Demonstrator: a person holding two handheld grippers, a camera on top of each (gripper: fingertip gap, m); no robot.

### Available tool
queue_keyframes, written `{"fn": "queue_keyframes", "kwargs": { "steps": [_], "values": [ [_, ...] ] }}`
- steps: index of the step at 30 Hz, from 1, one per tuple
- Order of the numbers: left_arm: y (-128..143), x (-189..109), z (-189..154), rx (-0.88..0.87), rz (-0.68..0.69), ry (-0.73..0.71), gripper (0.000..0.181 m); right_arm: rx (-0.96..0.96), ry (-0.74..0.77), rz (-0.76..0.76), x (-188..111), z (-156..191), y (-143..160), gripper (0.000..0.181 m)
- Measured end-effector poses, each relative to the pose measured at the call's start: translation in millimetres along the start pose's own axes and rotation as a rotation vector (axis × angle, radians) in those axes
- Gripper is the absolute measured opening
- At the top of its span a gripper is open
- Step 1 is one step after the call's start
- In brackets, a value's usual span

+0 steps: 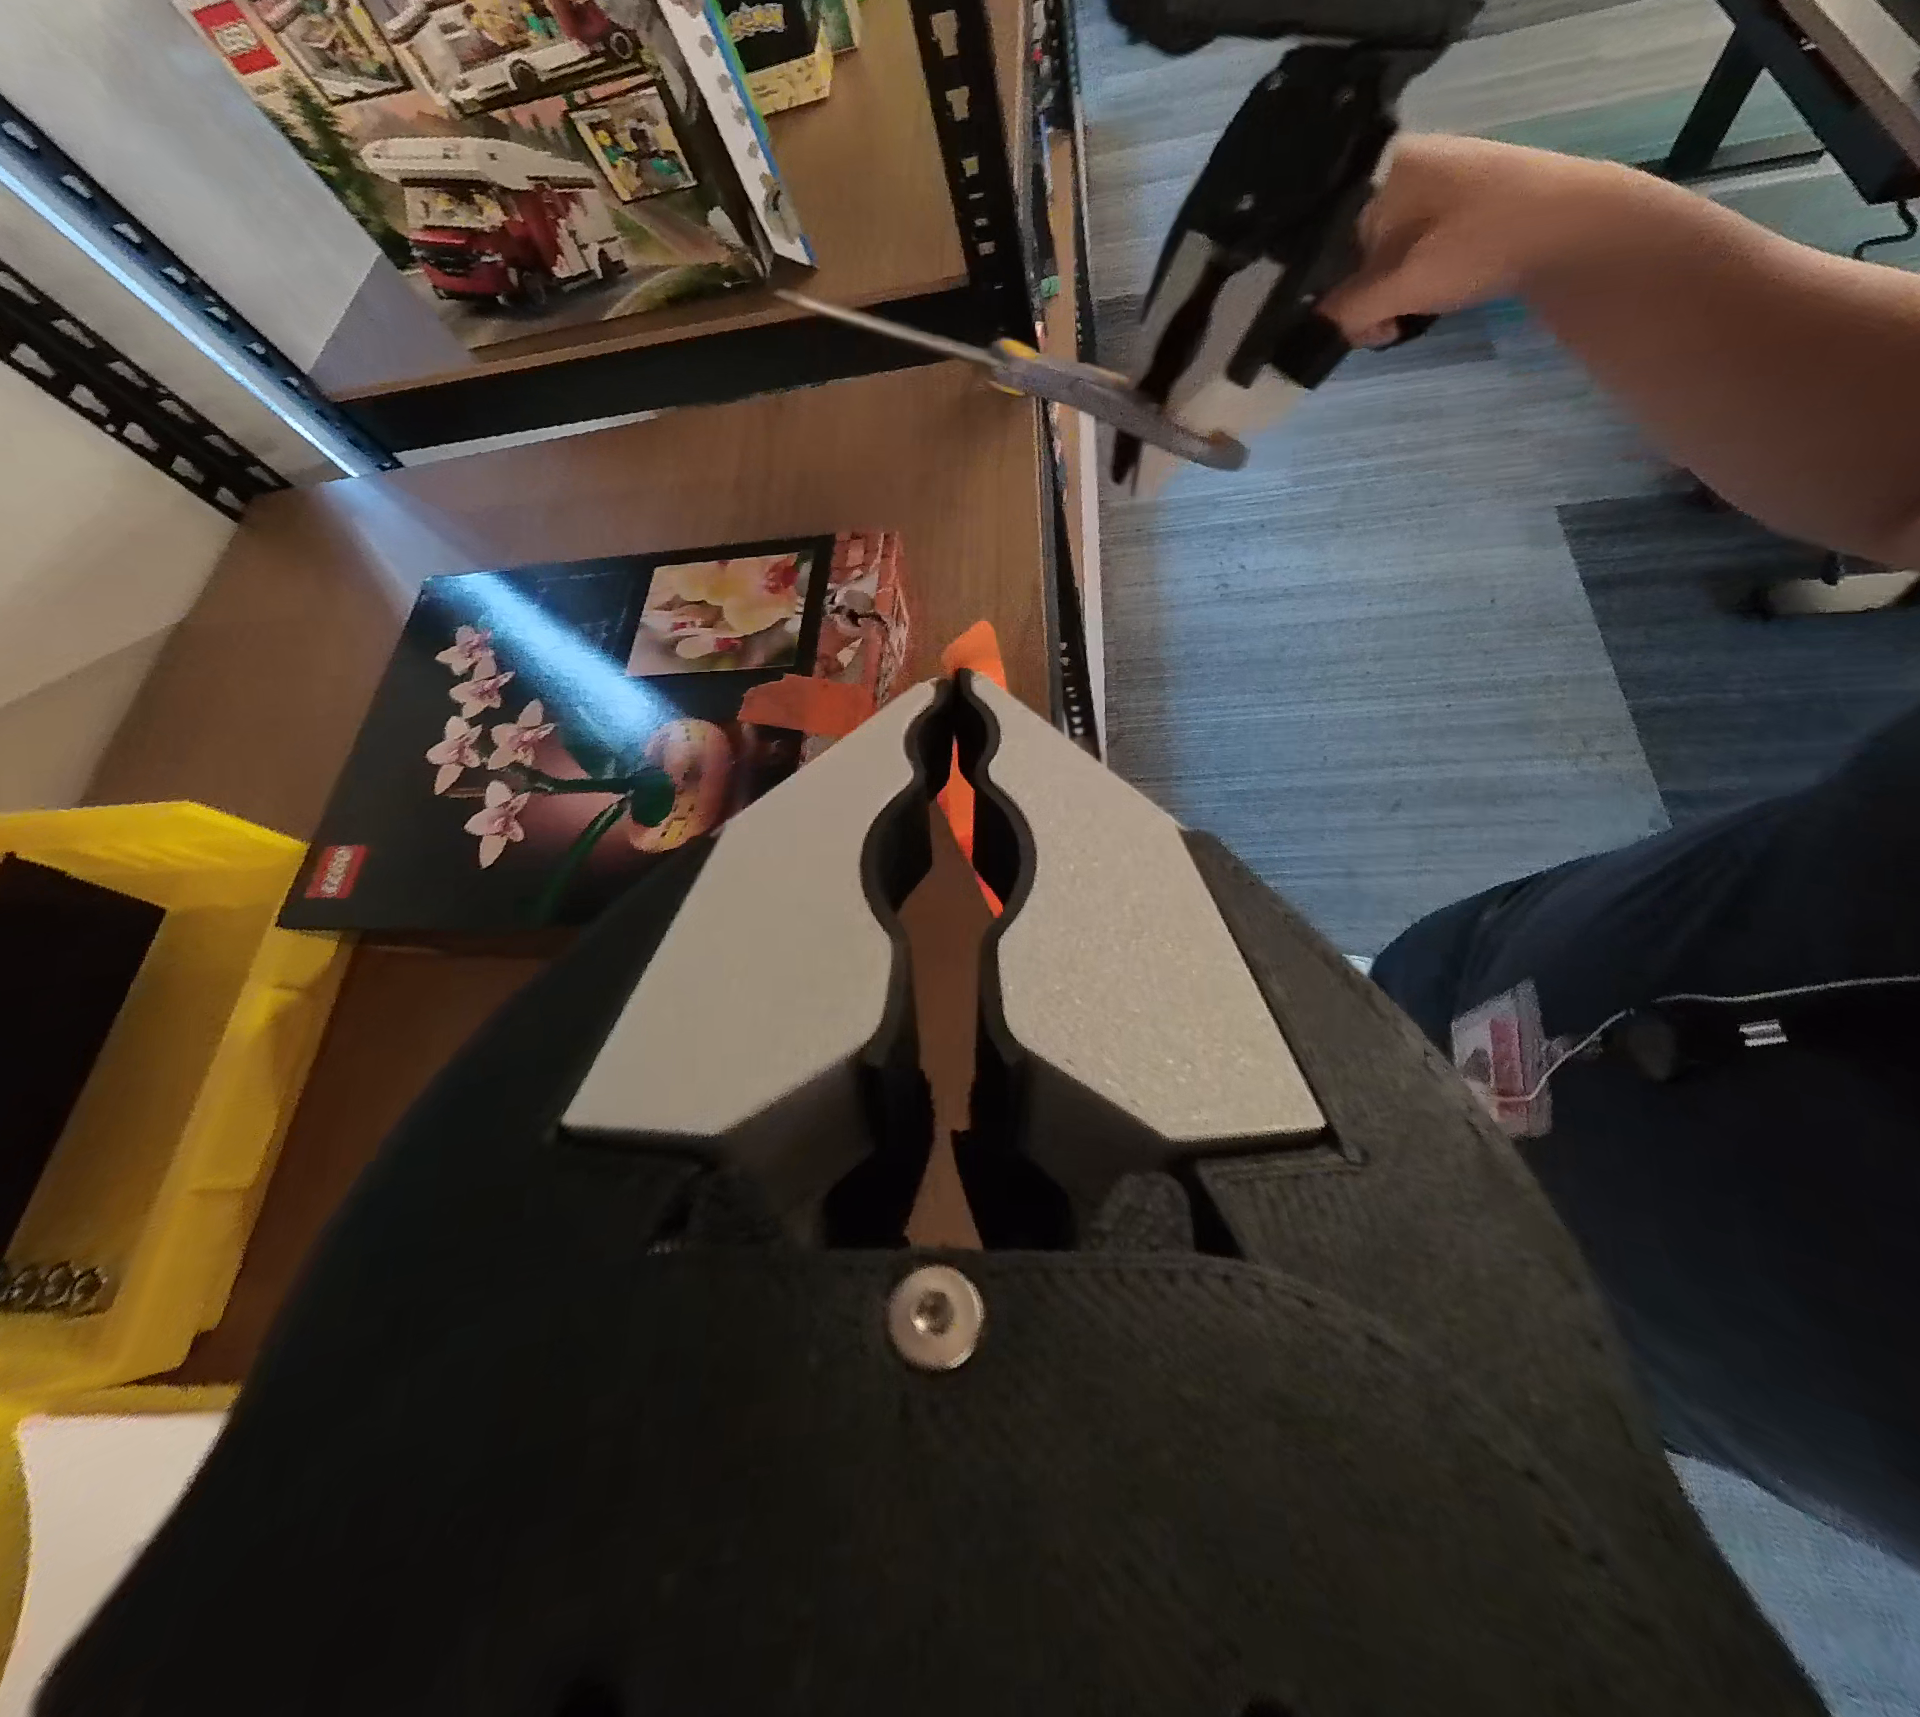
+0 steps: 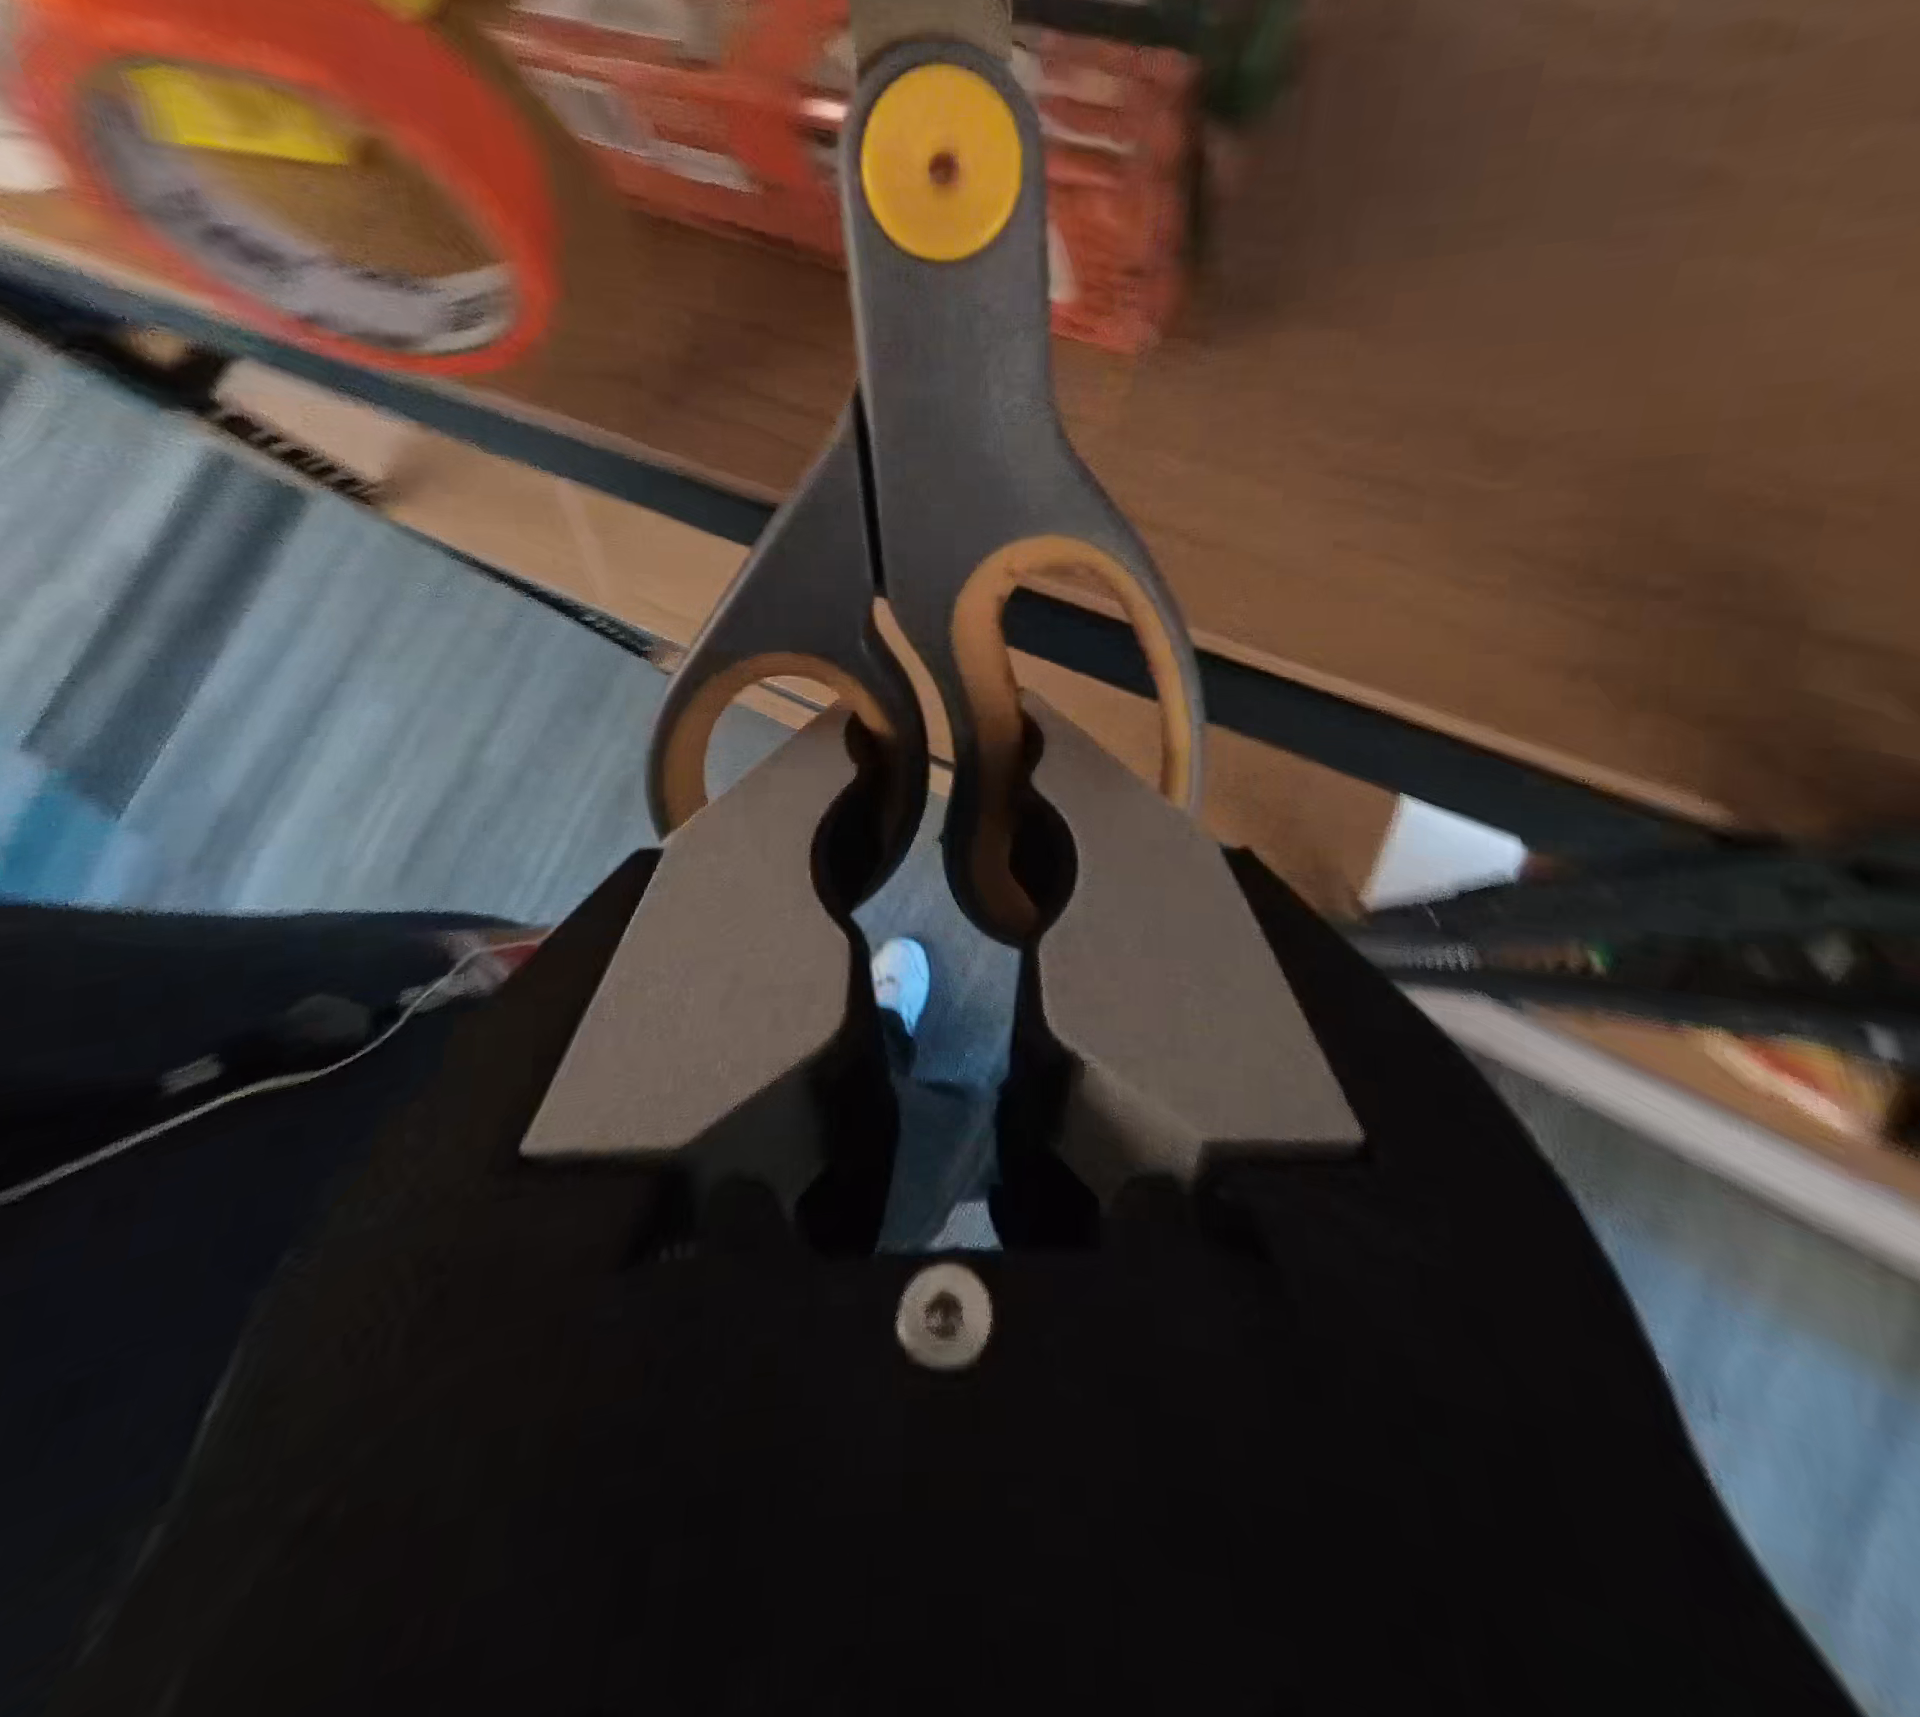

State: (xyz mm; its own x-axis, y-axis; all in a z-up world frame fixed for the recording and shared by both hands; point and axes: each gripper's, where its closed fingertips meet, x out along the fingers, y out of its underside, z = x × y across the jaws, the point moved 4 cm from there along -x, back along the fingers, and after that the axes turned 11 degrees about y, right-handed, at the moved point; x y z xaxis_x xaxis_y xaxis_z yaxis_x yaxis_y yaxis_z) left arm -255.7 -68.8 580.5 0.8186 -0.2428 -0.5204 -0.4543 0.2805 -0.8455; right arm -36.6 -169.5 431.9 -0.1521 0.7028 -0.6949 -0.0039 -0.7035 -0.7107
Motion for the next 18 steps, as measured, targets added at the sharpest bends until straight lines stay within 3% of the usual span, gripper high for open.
{"fn": "queue_keyframes", "kwargs": {
  "steps": [4,11,18],
  "values": [
    [18.2,-5.2,0.1,-0.036,0.030,-0.044,0.000,-0.168,-0.196,-0.064,6.0,48.2,-2.1,0.017],
    [49.2,-28.9,16.5,-0.148,0.057,-0.152,0.000,-0.394,-0.437,-0.042,28.8,107.4,-3.3,0.018],
    [64.3,-47.4,34.4,-0.238,0.081,-0.203,0.000,-0.263,-0.883,-0.177,39.5,145.6,-33.0,0.017]
  ]
}}
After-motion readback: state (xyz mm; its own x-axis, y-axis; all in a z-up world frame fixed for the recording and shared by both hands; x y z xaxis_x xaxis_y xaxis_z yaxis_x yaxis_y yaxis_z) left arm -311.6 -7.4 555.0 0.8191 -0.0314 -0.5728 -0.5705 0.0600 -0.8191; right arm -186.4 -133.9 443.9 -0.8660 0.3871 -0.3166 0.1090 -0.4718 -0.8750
